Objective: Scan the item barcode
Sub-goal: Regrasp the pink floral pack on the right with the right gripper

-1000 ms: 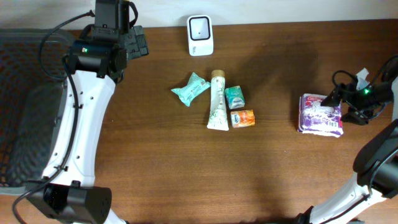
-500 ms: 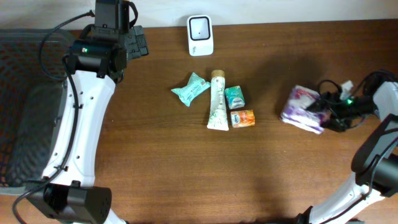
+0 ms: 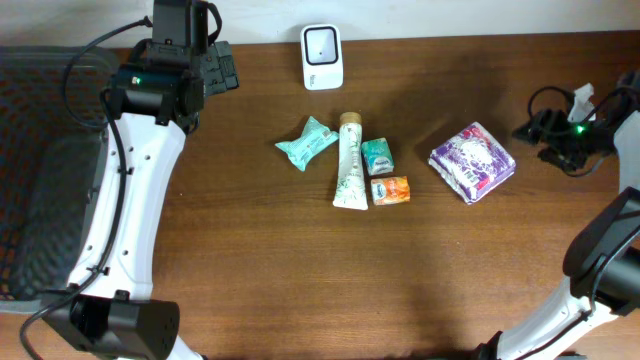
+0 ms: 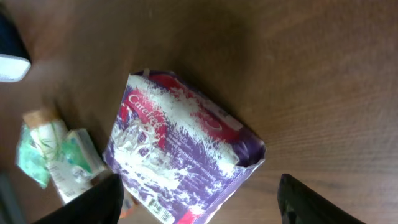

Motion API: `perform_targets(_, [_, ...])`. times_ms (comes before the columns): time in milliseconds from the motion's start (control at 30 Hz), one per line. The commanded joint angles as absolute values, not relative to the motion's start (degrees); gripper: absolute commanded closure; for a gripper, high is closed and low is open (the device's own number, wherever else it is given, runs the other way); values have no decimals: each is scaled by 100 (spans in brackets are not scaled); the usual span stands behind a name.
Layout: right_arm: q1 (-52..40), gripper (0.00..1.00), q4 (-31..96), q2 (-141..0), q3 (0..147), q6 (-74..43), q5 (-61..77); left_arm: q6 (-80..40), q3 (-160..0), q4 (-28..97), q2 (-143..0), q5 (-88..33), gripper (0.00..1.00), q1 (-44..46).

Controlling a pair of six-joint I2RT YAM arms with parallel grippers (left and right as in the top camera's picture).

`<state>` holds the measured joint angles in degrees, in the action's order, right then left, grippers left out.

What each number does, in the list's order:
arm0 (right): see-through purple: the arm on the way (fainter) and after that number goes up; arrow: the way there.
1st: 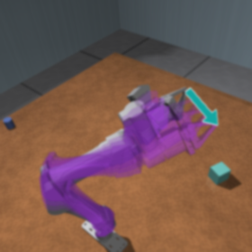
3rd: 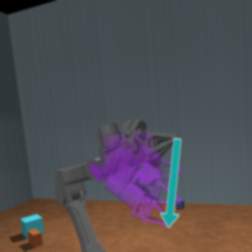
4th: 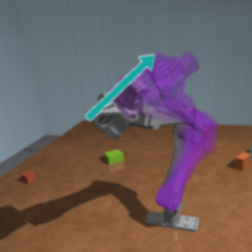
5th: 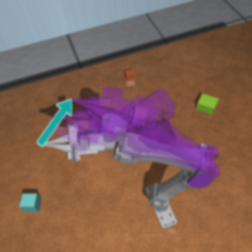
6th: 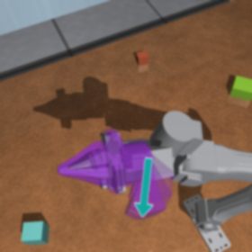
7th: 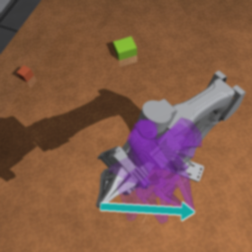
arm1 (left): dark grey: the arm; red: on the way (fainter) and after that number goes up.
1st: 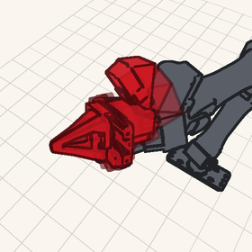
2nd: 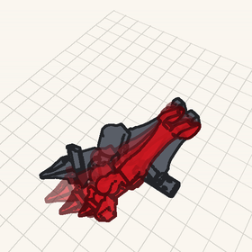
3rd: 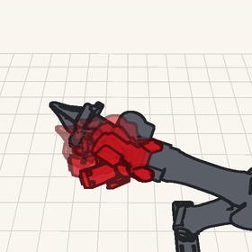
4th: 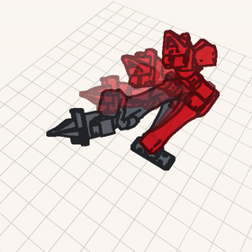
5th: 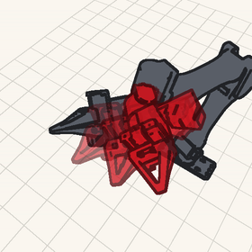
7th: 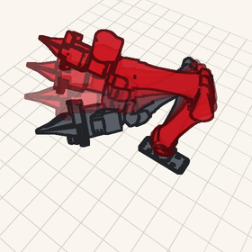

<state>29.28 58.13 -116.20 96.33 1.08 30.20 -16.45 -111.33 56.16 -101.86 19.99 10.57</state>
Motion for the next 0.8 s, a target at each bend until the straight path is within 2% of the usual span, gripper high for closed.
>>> perform_targets(0, [2692, 39, 5391, -11579, 9518, 558, 2987, -1577, -11157, 5605, -10186, 2036, 1, 1033])
perform_targets(67, [2587, 76, 5037, -11590, 9161, 556, 2936, -1577, -11159, 5605, -10186, 2038, 1, 1033])
perform_targets(133, [2578, 93, 4740, -11590, 8772, 523, 2733, -1575, -11157, 5605, -10186, 2036, 1, 1033])
perform_targets(200, [2589, 96, 4523, -11590, 8545, 110, 2058, -1577, -11157, 5605, -10186, 2038, 1, 1033])
perform_targets(300, [2582, 96, 4550, -11590, 8401, 56, 1927, -1577, -11157, 5605, -10186, 2038, 1, 1033])
perform_targets(467, [2403, 96, 5583, -11587, 8401, 58, 3479, -1577, -11157, 5605, -10186, 2038, 1, 1033])
perform_targets(533, [2283, 86, 5800, -11587, 8407, 30, 3691, -1577, -11157, 5605, -10186, 2036, 1, 1033])
perform_targets(600, [2298, 82, 6014, -11581, 8490, -244, 3848, -1577, -11157, 5605, -10186, 2038, 1, 1033])
perform_targets(633, [2316, 74, 6093, -11581, 8600, -242, 3837, -1577, -11157, 5605, -10186, 2038, 1, 1033])
perform_targets(667, [2355, 53, 6090, -11581, 8724, -242, 3778, -1577, -11159, 5605, -10186, 2038, 1, 1033])
perform_targets(700, [2392, 45, 6066, -11581, 8814, -244, 3704, -1575, -11157, 5605, -10186, 2036, 1, 1033])
perform_targets(733, [2436, 21, 5953, -11581, 8884, -242, 3660, -1575, -11157, 5605, -10186, 2038, 1, 1033])
perform_targets(767, [2440, 15, 5876, -11581, 8884, -242, 3586, -1577, -11159, 5605, -10186, 2036, 1, 1033])
